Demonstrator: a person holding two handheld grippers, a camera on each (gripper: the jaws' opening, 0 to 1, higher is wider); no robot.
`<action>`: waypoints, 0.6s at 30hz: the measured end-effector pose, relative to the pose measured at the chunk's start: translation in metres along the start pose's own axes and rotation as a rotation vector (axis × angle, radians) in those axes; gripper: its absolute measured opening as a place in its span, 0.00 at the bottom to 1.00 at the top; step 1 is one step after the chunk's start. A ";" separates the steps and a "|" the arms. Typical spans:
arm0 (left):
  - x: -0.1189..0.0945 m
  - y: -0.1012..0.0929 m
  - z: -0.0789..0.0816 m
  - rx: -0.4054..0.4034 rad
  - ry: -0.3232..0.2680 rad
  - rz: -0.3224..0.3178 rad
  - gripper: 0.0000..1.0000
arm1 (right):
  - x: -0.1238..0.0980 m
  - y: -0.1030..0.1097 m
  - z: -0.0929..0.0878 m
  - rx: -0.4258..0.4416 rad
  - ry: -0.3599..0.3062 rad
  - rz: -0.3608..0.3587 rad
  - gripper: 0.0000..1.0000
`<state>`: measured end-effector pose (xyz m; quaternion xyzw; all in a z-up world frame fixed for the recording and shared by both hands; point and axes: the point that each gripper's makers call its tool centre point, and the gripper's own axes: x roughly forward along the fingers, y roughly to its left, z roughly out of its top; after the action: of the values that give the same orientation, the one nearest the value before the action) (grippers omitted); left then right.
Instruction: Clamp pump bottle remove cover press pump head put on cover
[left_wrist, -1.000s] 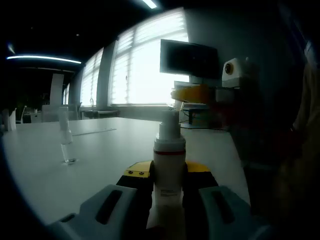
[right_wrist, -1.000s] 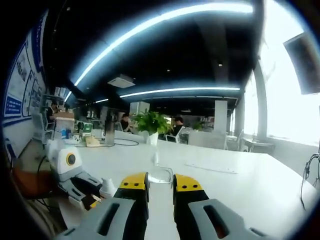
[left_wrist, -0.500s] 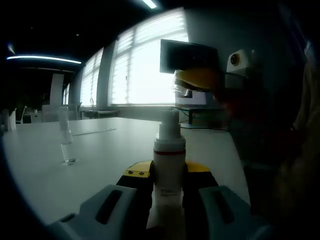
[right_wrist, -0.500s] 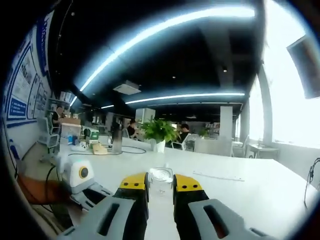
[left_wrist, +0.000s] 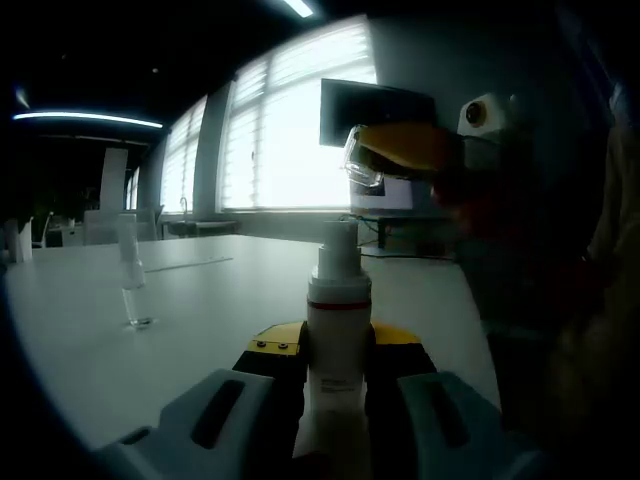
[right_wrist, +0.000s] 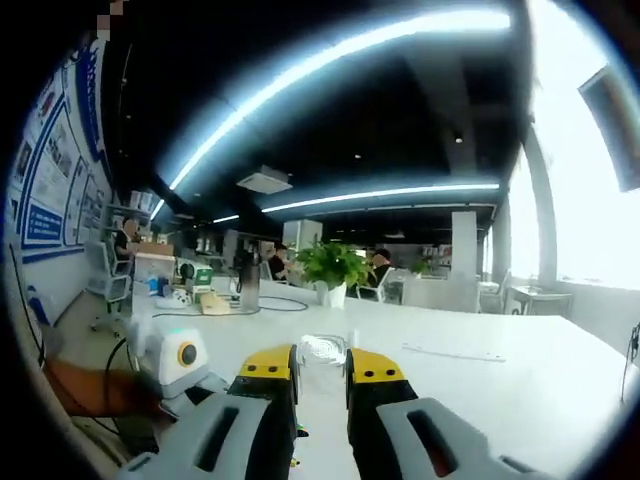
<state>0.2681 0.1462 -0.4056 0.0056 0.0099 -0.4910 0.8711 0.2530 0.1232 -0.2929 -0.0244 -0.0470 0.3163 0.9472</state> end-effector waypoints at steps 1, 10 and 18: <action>0.000 0.000 0.000 0.000 0.000 0.000 0.13 | 0.001 0.003 0.000 -0.002 0.000 0.007 0.14; 0.000 0.000 0.000 0.000 0.000 -0.001 0.13 | 0.005 0.015 0.002 0.000 0.002 0.039 0.14; 0.000 -0.001 0.000 0.001 0.000 0.000 0.13 | 0.010 0.023 -0.002 0.007 0.017 0.057 0.14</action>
<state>0.2675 0.1460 -0.4056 0.0062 0.0096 -0.4911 0.8710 0.2473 0.1474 -0.2963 -0.0251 -0.0373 0.3431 0.9382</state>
